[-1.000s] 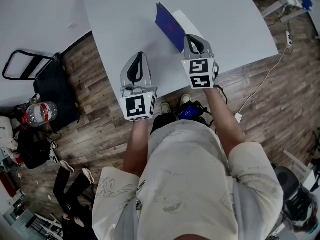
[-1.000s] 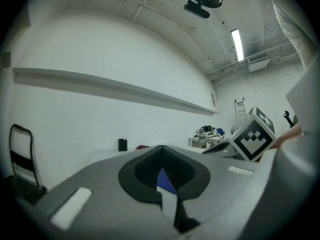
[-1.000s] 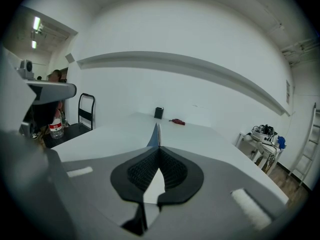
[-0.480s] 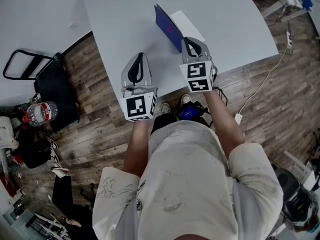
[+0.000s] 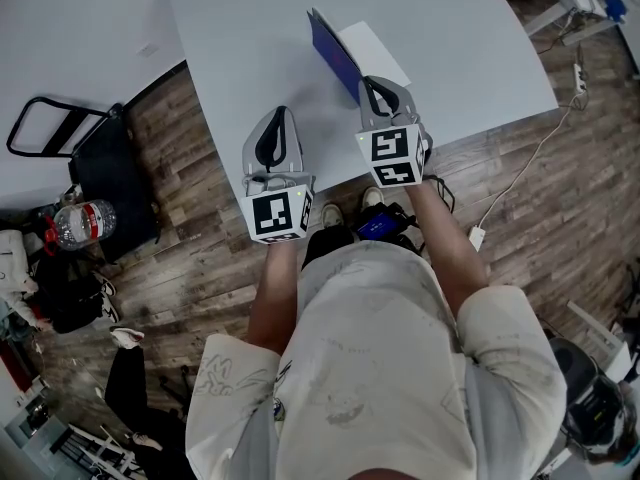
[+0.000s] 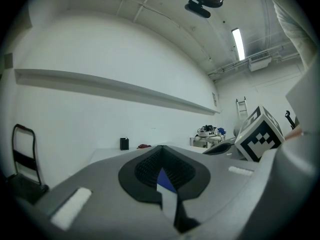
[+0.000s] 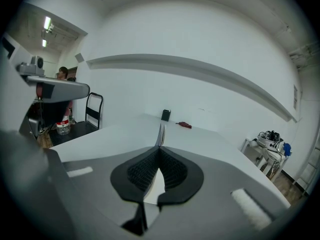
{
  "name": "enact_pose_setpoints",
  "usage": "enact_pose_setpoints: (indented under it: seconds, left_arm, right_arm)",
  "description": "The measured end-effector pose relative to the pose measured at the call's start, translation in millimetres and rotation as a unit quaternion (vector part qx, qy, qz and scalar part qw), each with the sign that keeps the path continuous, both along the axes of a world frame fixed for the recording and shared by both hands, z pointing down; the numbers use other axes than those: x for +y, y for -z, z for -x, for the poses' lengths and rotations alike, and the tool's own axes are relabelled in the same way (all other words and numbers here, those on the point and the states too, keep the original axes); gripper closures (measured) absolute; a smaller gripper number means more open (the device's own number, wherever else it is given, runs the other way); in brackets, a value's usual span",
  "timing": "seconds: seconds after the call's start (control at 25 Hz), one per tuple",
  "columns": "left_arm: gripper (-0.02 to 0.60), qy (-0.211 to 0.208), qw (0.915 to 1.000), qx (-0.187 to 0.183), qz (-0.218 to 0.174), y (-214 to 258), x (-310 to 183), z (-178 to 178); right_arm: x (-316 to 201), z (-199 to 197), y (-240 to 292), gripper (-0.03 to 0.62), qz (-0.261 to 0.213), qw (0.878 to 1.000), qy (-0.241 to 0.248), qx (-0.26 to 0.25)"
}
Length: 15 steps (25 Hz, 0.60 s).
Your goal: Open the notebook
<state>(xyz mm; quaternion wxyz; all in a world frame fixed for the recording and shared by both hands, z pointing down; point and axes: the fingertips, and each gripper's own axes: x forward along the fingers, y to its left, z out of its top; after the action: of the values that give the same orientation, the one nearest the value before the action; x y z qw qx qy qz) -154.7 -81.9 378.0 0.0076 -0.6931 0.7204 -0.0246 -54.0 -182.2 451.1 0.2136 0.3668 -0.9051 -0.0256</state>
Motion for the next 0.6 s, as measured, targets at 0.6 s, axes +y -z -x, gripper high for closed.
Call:
enact_pose_setpoints:
  seconds: [0.6]
  left_arm:
    - [0.563,0.006,1.0000,0.000,0.002,-1,1,2]
  right_arm:
    - [11,9,-3,0.588,-0.010,0.999,0.029,0.015]
